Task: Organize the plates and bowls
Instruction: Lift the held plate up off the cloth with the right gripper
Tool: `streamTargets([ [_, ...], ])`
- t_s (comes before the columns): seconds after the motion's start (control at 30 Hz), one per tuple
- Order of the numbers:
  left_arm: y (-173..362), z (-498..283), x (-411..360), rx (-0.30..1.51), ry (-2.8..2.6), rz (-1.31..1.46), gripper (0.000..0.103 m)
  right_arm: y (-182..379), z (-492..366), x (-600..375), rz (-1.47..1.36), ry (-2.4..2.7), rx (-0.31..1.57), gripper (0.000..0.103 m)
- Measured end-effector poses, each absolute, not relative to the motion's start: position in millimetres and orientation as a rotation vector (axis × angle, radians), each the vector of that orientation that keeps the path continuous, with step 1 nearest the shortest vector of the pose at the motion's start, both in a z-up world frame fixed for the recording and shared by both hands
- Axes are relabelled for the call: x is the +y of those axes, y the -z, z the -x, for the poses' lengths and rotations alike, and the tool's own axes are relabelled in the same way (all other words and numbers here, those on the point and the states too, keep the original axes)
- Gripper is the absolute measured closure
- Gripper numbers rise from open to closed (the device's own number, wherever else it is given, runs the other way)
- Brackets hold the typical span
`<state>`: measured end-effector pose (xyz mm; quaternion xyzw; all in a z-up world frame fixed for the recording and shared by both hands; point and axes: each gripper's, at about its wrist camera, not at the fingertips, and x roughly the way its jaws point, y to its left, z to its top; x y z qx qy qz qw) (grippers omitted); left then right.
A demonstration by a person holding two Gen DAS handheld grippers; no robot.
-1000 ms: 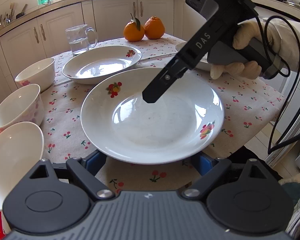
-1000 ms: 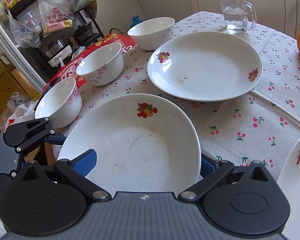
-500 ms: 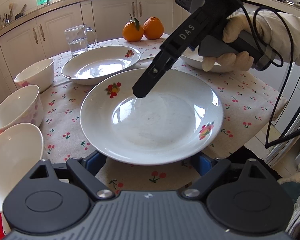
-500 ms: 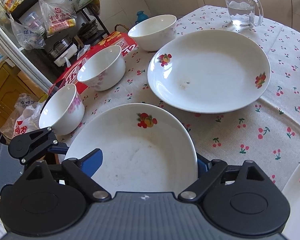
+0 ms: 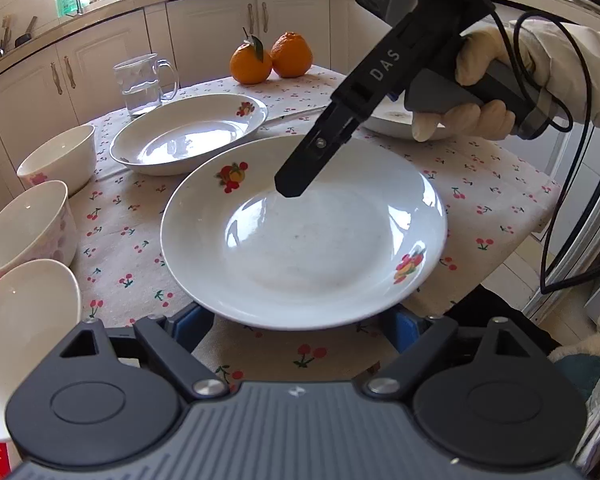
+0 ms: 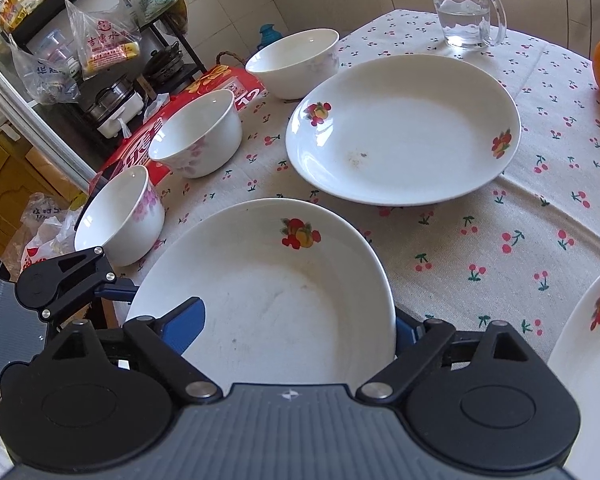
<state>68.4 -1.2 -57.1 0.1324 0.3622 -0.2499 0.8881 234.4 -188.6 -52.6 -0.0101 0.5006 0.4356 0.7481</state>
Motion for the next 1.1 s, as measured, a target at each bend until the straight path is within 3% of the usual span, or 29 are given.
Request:
streamTargets([
  [1.1, 20.8, -104.6, -45.5, 0.719, 0.685, -0.342, 0.015, 8.7, -224.5, -252.8, -0.025, -0.829, 0.980, 0.007],
])
